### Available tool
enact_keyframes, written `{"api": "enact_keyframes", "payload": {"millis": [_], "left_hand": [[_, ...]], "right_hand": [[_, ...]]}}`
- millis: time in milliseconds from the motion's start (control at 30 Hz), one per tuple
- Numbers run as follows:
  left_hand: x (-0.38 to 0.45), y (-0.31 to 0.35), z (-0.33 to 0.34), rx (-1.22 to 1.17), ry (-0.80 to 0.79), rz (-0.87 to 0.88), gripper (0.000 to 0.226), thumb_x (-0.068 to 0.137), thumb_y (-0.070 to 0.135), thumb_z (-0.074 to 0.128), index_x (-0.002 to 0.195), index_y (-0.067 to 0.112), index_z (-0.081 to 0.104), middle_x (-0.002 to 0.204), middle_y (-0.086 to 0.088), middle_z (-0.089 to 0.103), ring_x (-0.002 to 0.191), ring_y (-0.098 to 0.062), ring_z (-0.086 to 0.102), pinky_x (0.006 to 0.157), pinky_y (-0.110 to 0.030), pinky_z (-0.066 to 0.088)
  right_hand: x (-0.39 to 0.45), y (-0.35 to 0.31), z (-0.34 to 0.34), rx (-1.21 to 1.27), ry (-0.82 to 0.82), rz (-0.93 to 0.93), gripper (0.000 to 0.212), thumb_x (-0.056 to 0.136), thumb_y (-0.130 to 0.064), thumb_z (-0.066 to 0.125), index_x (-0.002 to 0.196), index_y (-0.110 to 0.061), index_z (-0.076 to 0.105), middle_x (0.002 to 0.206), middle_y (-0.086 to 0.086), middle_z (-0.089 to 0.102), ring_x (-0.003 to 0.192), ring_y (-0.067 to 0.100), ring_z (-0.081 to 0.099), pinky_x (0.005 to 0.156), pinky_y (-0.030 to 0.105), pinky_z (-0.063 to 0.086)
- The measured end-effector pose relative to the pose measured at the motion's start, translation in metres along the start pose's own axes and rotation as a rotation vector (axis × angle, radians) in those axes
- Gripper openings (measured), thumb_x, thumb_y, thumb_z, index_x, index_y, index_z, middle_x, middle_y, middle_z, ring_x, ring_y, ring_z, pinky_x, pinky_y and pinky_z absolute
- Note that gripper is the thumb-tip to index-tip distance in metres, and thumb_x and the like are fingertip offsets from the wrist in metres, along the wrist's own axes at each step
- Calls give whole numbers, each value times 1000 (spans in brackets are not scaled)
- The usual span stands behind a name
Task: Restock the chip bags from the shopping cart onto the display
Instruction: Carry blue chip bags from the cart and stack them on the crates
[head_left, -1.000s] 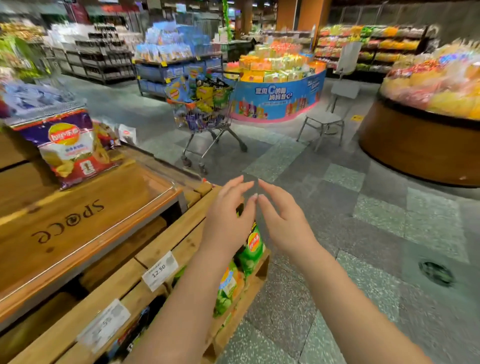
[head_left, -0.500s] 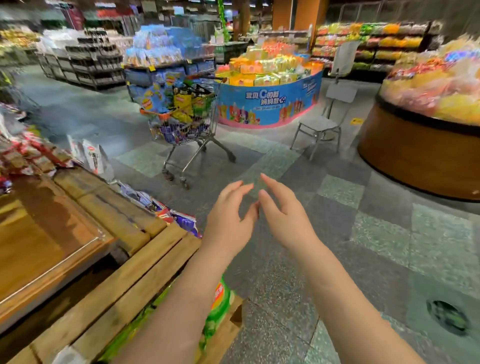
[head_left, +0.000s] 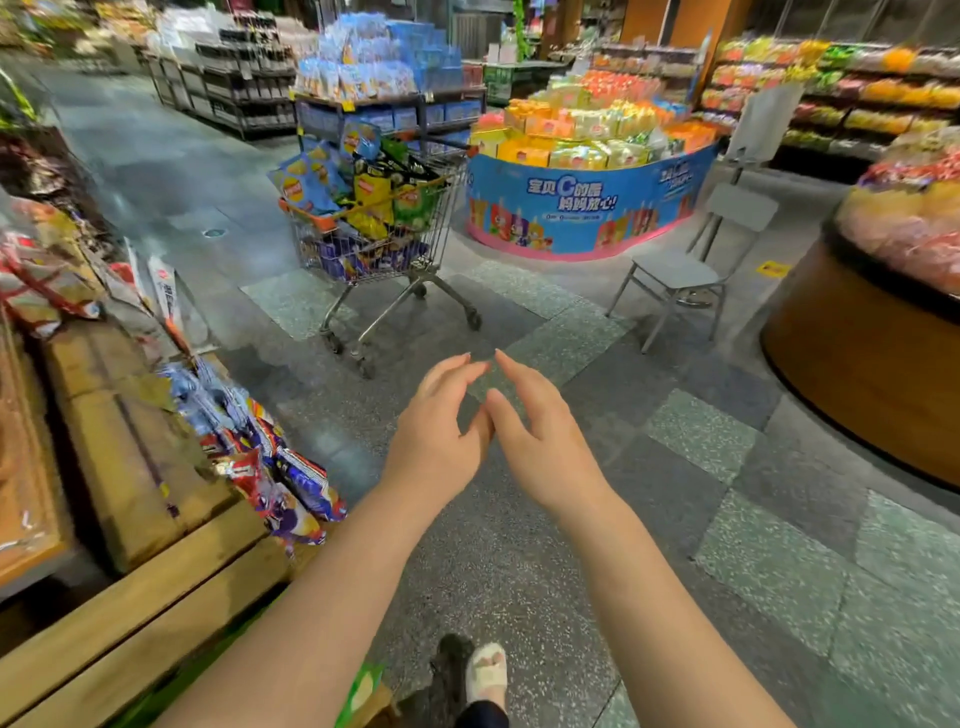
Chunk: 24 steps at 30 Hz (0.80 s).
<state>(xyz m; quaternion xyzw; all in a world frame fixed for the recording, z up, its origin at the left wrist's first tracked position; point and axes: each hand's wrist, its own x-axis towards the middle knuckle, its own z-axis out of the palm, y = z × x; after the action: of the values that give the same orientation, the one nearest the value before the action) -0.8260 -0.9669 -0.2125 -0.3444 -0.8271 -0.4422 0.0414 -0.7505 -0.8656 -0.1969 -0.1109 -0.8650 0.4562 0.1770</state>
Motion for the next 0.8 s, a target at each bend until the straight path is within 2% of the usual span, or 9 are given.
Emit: {"api": "enact_keyframes", "payload": {"millis": [67,167,300,400,500,633,733,800], "left_hand": [[33,-14,19,-4,-3,-3,43,94,17,53,136,22,48,147,8,35,119,6,31,98,-17,26],[92,-38,44,3,-8,-26,47,93,17,54,138,26,45,147,12,31,117,8,27,100,-22,31],[186,-63,58,-3,23,-68,46,94,22,54,138,28,44,147,11,33,127,-2,34,101,-32,42],[249,-74,66,61,34,-54,46,94,24,54,139,23,45,147,7,35,133,-8,33,108,-30,34],[300,-88,76,93,35,-74,46,94,25,54,139,23,45,146,9,36,132,-8,34,105,-24,29],[360,-120,99,156,36,-109,45,93,26,55,137,22,47,145,6,38,133,-11,36,108,-28,27],[412,-151,118,408,112,-160,49,94,36,52,141,28,42,151,4,31,143,-20,20,116,-41,11],[449,-169,128,535,125,-209,51,94,40,48,143,32,37,156,3,23,146,-20,7,116,-42,1]], "right_hand": [[35,25,-3,-19,-9,-8,47,101,-32,39,148,-29,30,153,-10,30,142,4,18,118,33,18],[98,60,-6,-57,-45,-27,48,101,-32,39,148,-26,30,153,-6,30,142,5,19,118,33,18],[198,87,-21,-141,-98,-42,50,101,-37,38,149,-28,27,155,-5,28,144,8,17,118,39,19],[268,96,-33,-165,-75,-86,50,101,-36,39,149,-29,28,154,-2,29,144,11,19,117,42,20],[321,112,-38,-138,-95,-109,50,100,-35,39,148,-29,28,154,-3,30,143,11,20,117,43,21],[392,151,-40,-151,-112,-93,51,100,-36,42,148,-25,30,153,1,32,143,14,22,116,43,22],[455,185,-43,-276,-89,-143,53,99,-42,39,149,-26,28,155,4,26,145,20,17,118,44,16],[501,203,-48,-337,-119,-178,55,98,-47,32,150,-29,25,158,1,20,147,20,9,119,40,8]]}}
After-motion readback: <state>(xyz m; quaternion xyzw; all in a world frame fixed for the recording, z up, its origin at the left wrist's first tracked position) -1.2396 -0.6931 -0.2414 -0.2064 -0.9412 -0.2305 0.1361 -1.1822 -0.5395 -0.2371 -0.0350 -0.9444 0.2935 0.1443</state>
